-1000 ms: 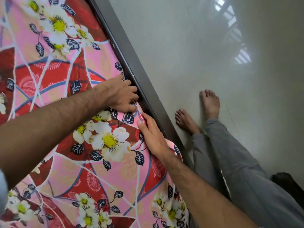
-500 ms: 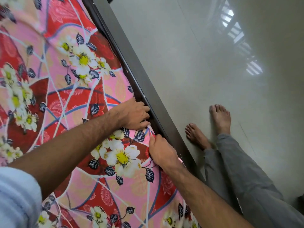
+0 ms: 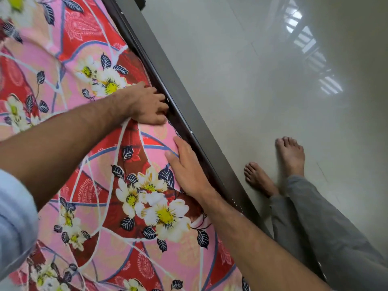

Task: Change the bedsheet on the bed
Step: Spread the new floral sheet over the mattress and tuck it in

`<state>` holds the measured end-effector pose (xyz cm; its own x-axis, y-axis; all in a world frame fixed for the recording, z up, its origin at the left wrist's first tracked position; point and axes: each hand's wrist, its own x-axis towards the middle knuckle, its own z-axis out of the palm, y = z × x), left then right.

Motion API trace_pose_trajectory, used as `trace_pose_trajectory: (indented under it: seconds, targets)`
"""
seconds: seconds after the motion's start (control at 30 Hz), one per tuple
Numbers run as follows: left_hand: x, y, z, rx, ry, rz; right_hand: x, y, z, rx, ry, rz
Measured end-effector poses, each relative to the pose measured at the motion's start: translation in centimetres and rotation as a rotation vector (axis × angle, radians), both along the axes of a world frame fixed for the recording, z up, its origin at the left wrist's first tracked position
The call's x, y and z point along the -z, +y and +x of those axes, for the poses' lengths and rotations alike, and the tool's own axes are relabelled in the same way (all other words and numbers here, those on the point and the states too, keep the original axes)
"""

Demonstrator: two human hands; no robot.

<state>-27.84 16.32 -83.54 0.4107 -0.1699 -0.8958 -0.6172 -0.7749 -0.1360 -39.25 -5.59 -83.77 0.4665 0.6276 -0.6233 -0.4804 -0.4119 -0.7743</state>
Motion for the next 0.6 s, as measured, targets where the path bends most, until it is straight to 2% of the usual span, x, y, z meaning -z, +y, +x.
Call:
trace_pose_trajectory:
  seconds: [0.13,0.33,0.43,0.5,0.6]
  targets:
    - [0.5,-0.4,0.8,-0.002,0.122,0.046,3.0,3.0,1.5,-0.009,0.032,-0.070]
    - [1.5,0.2,0.2,-0.050,-0.035,-0.080,4.2,3.5,2.2,-0.051,0.169,-0.160]
    - [1.3,0.2,-0.1,-0.153,-0.114,-0.137,3.1,4.4,2.5,-0.120,0.064,-0.272]
    - [1.2,0.5,-0.3,-0.144,-0.115,-0.110,2.0,4.5,2.4,-0.206,-0.044,-0.372]
    - [1.3,0.1,-0.1,-0.117,-0.103,-0.086,0.6,3.6,2.1,-0.227,-0.133,-0.367]
